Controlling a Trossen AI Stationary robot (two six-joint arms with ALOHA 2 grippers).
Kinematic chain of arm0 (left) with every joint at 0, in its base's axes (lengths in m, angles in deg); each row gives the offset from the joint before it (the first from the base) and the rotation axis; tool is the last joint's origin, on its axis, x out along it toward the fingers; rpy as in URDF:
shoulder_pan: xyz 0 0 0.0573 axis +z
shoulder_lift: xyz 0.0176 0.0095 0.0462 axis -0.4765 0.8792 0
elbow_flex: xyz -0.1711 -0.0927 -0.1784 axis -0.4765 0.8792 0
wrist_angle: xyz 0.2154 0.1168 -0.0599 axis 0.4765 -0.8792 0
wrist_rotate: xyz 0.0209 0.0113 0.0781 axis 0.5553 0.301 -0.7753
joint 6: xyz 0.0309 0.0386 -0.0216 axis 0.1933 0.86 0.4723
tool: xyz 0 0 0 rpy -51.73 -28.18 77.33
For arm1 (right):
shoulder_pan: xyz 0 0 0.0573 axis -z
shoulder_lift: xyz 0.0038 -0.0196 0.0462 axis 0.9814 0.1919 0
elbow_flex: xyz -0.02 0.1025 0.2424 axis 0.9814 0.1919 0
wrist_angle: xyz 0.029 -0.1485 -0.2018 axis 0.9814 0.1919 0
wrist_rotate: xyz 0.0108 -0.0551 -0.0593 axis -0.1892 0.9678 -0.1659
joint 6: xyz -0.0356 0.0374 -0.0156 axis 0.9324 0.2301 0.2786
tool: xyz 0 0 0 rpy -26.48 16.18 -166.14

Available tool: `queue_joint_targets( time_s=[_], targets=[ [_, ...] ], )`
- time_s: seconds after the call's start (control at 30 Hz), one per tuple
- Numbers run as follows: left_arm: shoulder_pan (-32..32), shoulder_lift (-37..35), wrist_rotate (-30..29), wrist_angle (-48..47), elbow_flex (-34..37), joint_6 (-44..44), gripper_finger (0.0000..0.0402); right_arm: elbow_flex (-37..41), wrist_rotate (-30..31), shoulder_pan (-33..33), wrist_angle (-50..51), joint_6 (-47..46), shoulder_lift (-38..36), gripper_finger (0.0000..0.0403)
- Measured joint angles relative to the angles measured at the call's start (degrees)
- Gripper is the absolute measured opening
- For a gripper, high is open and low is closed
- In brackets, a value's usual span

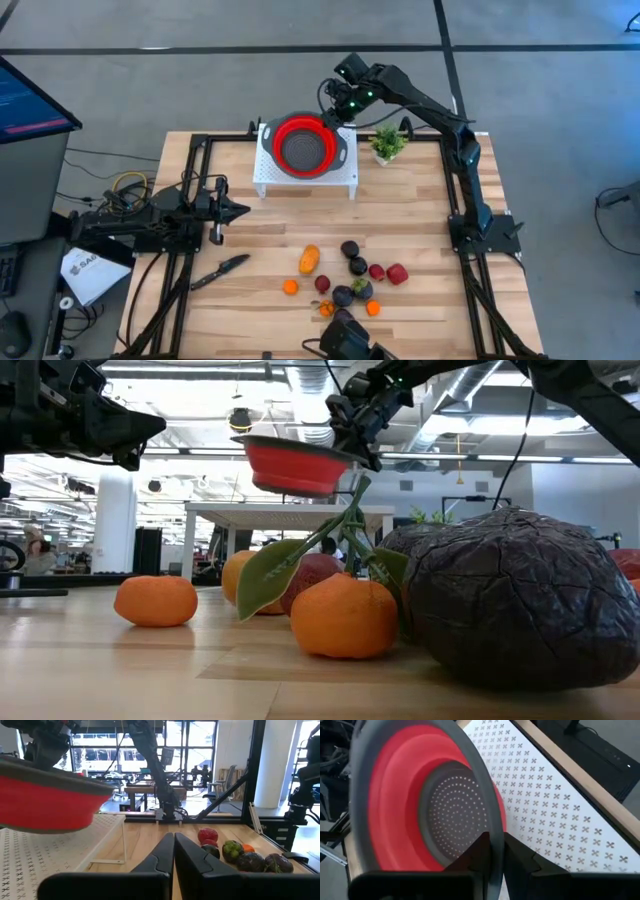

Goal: Pick & Place Fruit
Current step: Put the red strainer bowl on the shelf

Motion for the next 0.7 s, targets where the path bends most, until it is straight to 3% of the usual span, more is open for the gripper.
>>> queue_joint_targets(
  time_s=[0.7],
  targets=[
    [0.00,-0.02,0.00,0.53,0.00,0.00,0.0008,0.00,2.58,-1.00,-3.15,1.73,-0.09,0.0052]
  ],
)
